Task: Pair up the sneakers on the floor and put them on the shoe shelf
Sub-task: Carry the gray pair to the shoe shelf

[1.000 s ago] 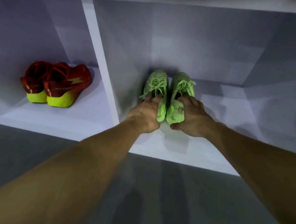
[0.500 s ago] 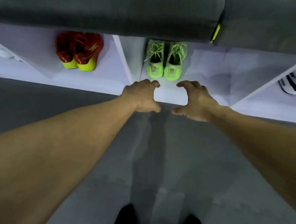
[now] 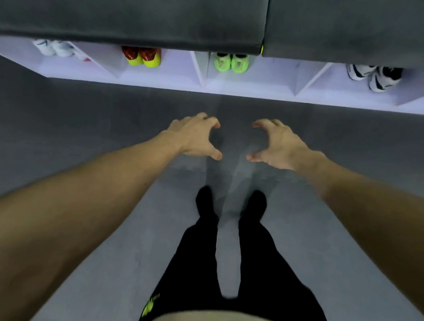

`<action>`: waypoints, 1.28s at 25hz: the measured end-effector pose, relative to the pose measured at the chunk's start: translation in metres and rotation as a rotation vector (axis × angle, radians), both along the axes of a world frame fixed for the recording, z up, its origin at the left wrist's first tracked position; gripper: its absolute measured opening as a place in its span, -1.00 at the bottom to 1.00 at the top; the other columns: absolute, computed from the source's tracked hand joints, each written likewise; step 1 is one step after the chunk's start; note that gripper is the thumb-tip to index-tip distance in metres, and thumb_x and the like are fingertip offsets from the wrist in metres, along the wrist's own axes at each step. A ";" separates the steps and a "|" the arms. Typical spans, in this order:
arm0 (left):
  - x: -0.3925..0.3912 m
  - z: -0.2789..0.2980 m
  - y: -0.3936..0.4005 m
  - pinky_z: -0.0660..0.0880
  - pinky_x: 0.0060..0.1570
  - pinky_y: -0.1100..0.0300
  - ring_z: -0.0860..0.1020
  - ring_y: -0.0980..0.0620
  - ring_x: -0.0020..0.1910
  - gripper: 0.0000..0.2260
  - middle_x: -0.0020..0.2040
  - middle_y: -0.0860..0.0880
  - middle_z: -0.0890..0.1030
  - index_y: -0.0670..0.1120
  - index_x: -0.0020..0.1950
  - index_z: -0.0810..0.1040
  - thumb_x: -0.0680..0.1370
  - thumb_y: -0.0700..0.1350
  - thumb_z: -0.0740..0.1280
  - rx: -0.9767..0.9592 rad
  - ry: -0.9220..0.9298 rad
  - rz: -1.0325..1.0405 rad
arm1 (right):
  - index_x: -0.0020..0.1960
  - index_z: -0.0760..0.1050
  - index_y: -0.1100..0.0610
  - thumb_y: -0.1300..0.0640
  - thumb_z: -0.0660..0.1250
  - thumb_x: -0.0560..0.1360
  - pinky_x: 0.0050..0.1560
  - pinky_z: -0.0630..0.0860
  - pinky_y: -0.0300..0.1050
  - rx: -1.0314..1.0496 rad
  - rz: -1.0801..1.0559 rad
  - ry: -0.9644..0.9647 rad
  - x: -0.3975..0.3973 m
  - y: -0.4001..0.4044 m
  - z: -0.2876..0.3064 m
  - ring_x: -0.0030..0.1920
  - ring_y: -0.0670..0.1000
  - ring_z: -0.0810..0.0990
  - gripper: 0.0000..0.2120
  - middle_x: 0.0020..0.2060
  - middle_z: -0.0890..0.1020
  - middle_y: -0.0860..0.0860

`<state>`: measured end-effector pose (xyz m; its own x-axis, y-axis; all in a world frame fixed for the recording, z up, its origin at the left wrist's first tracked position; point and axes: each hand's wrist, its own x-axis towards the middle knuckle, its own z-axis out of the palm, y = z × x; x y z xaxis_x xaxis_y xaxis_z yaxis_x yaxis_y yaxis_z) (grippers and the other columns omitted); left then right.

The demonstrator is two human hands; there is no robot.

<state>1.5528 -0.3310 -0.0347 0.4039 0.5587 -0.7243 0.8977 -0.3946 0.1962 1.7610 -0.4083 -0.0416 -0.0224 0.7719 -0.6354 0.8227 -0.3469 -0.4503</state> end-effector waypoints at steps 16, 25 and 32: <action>-0.044 0.072 -0.144 0.37 0.28 -0.14 0.44 -0.08 0.31 -0.24 0.38 0.00 0.44 0.08 0.38 0.39 0.27 0.41 0.36 -0.200 0.097 0.279 | 0.38 0.36 0.04 -0.11 0.49 0.34 0.28 0.43 0.01 -0.191 0.202 -0.080 -0.031 -0.108 0.065 0.28 0.14 0.46 -0.32 0.34 0.45 0.08; -0.056 0.070 -0.179 0.42 0.26 -0.07 0.47 -0.06 0.25 -0.33 0.33 0.01 0.49 0.06 0.33 0.43 0.31 0.36 0.37 -0.246 0.038 0.607 | 0.37 0.38 0.08 -0.08 0.45 0.41 0.30 0.42 0.00 -0.153 0.483 -0.034 -0.049 -0.077 0.068 0.30 0.11 0.46 -0.40 0.34 0.47 0.07; -0.126 0.066 -0.229 0.41 0.27 -0.05 0.47 -0.06 0.26 -0.33 0.33 0.03 0.48 0.08 0.34 0.43 0.30 0.33 0.38 -0.209 -0.023 0.975 | 0.33 0.42 0.10 0.00 0.46 0.40 0.25 0.41 -0.11 -0.130 0.766 -0.038 -0.135 -0.057 0.074 0.28 0.08 0.49 -0.46 0.28 0.53 0.05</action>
<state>1.4266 -0.5603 0.0314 -0.1486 0.5156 -0.8438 0.8060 0.5576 0.1988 1.6264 -0.4655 0.0321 -0.4961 0.4689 -0.7307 0.8682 0.2769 -0.4118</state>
